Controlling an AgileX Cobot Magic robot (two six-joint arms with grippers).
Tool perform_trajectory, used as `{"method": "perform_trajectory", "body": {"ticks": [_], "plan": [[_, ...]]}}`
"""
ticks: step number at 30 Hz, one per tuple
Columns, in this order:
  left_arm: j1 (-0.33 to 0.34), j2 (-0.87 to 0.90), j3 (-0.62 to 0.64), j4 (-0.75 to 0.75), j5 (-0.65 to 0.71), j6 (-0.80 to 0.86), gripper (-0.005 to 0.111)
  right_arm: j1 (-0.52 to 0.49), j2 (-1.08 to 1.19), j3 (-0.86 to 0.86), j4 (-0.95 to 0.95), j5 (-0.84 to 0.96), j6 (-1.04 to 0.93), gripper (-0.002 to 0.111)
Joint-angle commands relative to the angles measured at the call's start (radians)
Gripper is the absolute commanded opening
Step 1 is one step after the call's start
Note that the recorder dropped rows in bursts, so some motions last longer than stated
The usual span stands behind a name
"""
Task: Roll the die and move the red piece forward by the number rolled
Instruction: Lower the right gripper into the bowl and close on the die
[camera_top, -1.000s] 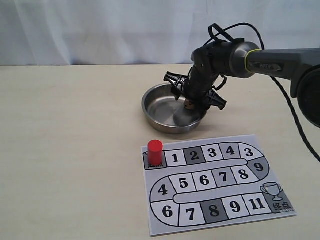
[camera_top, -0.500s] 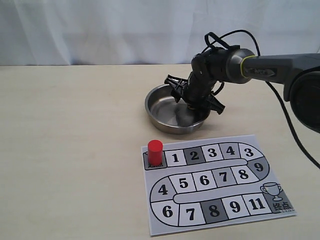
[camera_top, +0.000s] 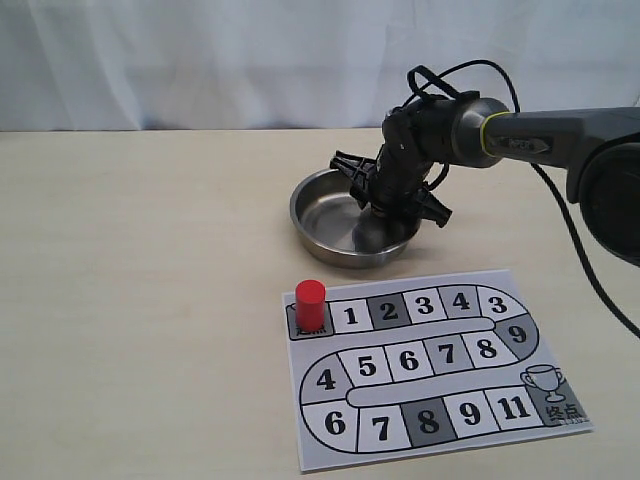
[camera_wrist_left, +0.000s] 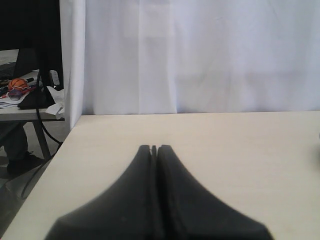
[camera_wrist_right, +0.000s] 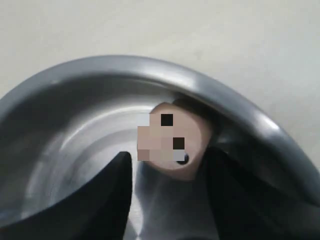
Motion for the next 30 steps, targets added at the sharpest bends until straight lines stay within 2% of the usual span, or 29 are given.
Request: {"method": "perform_trajectory", "body": {"ticks": [1,9,17,23,26,30], "plan": [[0.000,-0.001,-0.005,-0.001,-0.008,-0.003,0.000,-0.002,-0.003,-0.003,-0.016,0.018,0.063,0.051],[0.000,-0.001,-0.005,-0.001,-0.008,-0.003,0.000,-0.002,-0.003,-0.003,-0.016,0.007,0.153,0.051],[0.000,-0.001,-0.005,-0.001,-0.008,-0.003,0.000,-0.002,-0.003,-0.003,-0.105,0.003,0.247,0.051],[0.000,-0.001,-0.005,-0.001,-0.005,-0.003,0.000,-0.002,-0.003,-0.003,-0.106,0.005,0.260,0.051],[0.000,-0.001,-0.005,-0.001,-0.005,-0.003,0.000,-0.002,-0.003,-0.003,-0.109,0.005,0.260,0.042],[0.000,-0.001,-0.005,-0.001,-0.005,-0.003,0.000,-0.002,-0.003,-0.003,-0.109,-0.002,0.258,0.022]]}}
